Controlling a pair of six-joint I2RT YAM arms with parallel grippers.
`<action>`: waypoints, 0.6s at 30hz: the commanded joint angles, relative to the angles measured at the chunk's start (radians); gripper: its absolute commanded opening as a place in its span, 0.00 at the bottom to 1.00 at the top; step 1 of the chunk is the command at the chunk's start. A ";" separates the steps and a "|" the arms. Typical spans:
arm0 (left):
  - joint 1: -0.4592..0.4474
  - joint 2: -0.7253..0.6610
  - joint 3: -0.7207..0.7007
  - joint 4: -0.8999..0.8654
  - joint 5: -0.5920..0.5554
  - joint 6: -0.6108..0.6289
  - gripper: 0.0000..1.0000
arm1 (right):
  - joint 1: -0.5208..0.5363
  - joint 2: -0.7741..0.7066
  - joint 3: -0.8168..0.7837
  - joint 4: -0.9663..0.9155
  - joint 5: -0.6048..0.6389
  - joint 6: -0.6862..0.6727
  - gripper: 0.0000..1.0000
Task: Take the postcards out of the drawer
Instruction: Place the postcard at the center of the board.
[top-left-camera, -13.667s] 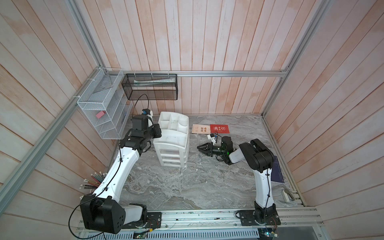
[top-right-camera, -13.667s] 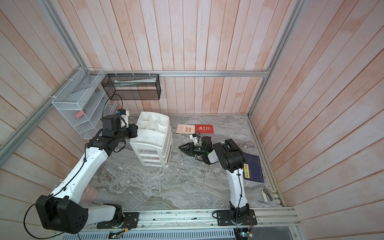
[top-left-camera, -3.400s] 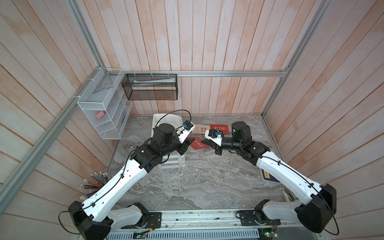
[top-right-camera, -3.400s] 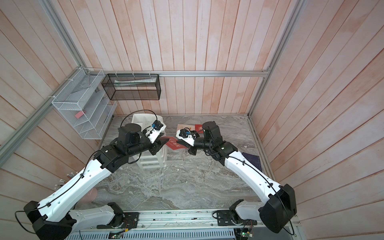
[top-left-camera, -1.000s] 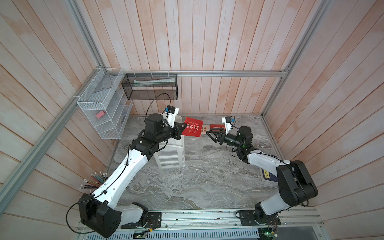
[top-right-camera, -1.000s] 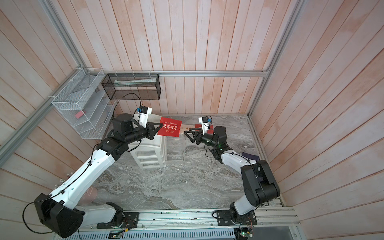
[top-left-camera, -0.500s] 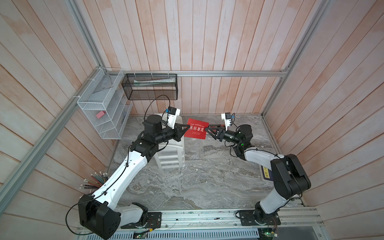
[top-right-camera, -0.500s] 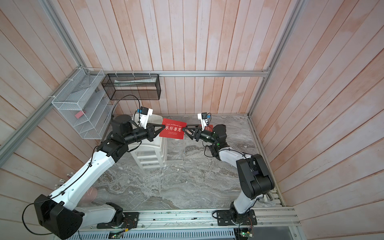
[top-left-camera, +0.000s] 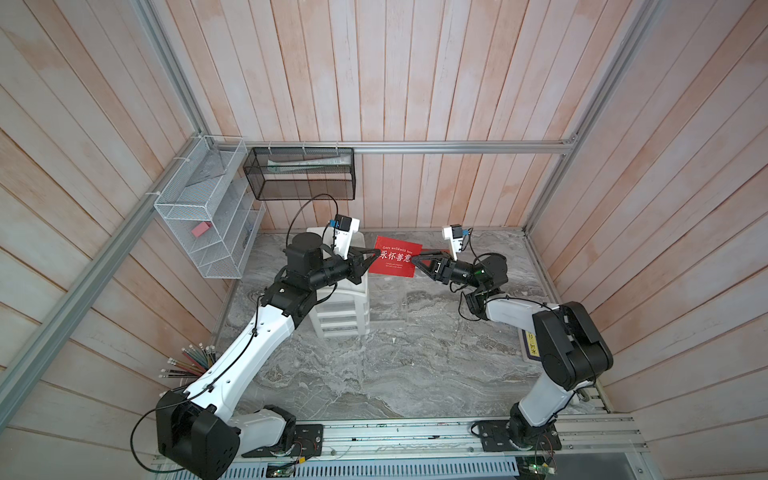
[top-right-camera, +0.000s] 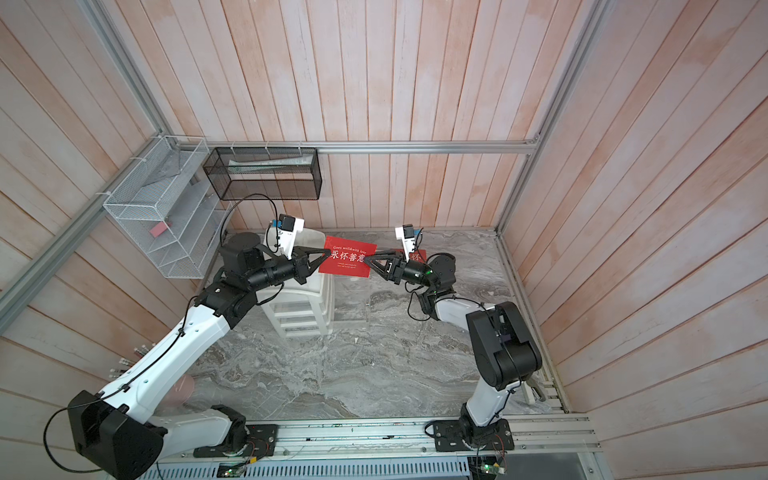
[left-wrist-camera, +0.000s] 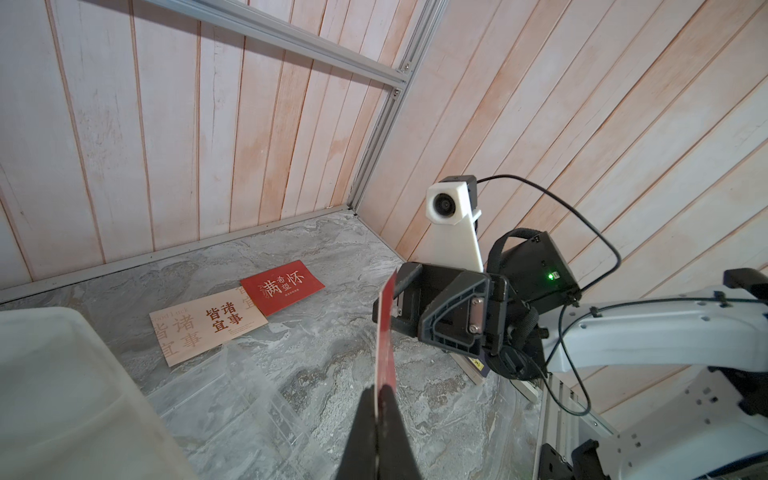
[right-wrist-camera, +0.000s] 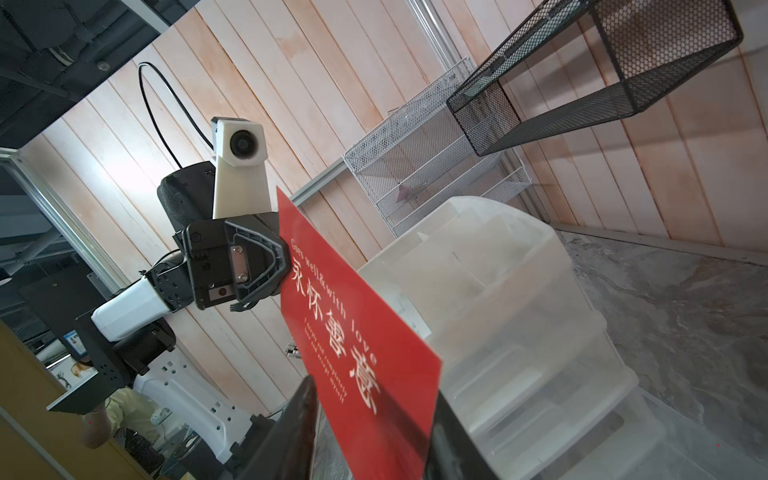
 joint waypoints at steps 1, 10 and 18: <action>0.008 -0.018 -0.017 0.043 -0.023 -0.011 0.00 | 0.010 0.012 0.018 0.066 -0.041 0.029 0.39; 0.008 -0.024 -0.027 0.071 -0.040 -0.028 0.00 | 0.023 0.019 0.015 0.052 -0.027 0.025 0.33; 0.009 -0.019 -0.034 0.074 -0.057 -0.032 0.00 | 0.023 -0.001 0.000 0.021 0.020 0.026 0.10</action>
